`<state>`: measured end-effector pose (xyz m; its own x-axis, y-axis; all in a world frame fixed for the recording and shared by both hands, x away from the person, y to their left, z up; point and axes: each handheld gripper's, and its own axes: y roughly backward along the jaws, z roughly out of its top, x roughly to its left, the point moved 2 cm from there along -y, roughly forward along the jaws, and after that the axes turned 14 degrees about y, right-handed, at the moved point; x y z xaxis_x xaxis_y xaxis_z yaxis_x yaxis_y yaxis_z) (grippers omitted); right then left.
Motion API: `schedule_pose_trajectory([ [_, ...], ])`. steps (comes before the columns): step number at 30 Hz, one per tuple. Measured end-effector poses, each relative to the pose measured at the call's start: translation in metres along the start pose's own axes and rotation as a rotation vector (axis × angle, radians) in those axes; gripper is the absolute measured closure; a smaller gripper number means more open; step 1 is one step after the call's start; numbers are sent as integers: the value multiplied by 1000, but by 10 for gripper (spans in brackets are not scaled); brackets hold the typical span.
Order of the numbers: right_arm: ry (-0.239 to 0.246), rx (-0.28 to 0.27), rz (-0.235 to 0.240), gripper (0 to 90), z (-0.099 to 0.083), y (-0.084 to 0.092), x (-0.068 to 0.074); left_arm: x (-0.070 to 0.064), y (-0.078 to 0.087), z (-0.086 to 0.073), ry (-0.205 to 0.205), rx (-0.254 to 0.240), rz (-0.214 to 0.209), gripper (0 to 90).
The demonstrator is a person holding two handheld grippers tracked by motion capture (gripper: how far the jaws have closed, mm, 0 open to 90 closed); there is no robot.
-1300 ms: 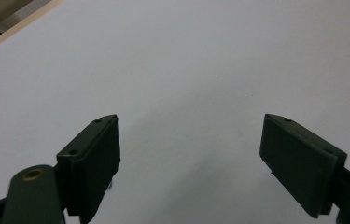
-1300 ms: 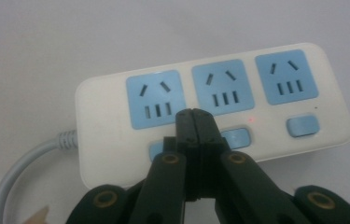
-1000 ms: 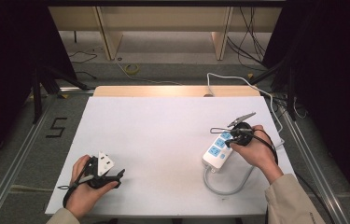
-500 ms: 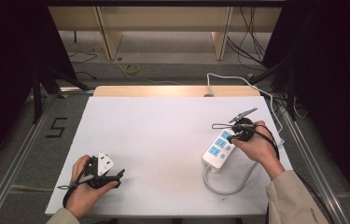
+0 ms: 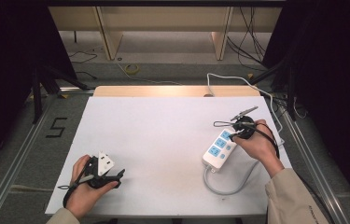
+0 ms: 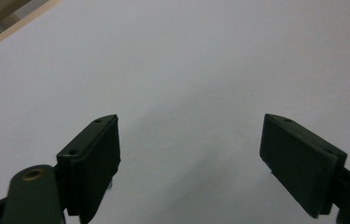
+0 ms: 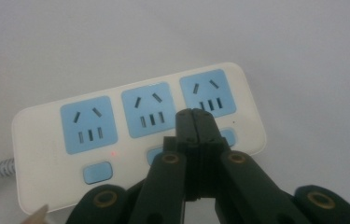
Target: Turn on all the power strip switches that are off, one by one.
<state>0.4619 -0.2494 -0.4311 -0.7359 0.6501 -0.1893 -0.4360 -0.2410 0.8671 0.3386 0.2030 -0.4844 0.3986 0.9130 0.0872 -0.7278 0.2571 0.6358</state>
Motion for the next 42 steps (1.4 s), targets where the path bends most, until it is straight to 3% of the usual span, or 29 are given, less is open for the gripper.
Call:
schedule_pose_trajectory([
  [42, -79, 20, -37, 900, -3, -13, -22, -1, 0, 0, -9, 8, -1, 201],
])
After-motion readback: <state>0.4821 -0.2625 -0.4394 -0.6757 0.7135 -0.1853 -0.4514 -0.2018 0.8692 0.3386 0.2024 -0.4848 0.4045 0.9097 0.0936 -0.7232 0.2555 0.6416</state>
